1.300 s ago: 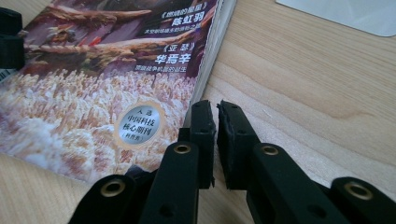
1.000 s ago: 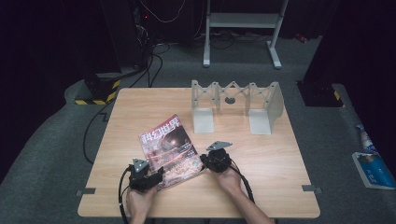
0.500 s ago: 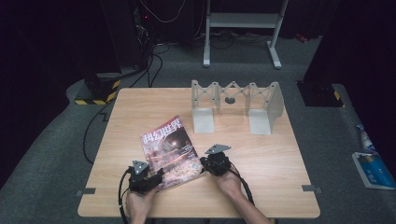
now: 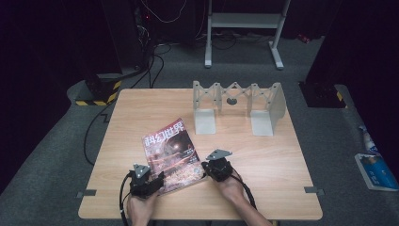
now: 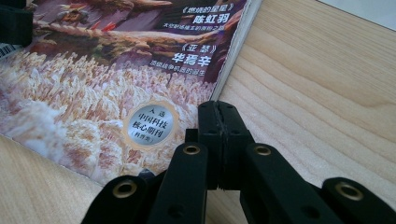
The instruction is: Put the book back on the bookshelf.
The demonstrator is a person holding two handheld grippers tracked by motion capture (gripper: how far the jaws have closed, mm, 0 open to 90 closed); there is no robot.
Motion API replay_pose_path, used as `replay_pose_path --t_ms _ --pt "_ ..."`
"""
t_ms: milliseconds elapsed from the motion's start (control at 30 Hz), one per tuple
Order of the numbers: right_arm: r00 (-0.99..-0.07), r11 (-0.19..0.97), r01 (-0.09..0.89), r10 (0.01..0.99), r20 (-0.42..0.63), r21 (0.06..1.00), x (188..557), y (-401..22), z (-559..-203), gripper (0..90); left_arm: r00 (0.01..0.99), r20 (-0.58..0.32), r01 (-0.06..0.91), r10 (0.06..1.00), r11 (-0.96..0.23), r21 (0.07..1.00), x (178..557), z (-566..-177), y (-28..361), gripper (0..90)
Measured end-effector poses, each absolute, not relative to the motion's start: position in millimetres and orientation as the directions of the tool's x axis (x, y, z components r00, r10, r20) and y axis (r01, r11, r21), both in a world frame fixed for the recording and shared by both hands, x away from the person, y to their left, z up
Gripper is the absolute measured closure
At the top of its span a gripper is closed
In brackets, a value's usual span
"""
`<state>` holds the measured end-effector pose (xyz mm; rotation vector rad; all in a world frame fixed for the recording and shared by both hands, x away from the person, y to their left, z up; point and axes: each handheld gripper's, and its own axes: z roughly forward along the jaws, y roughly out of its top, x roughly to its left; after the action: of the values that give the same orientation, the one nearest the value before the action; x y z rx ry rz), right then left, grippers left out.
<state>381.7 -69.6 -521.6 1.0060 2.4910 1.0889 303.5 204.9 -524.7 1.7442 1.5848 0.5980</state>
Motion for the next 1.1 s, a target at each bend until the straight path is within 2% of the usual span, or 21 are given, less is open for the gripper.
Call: replay_pose_path --t_ms 1100 --pt "-0.774 0.501 0.447 0.632 0.039 0.741 331 -97 -525 89.3 0.206 -0.116 0.671 0.972 -0.053 0.74 267 -523 190 42.2"
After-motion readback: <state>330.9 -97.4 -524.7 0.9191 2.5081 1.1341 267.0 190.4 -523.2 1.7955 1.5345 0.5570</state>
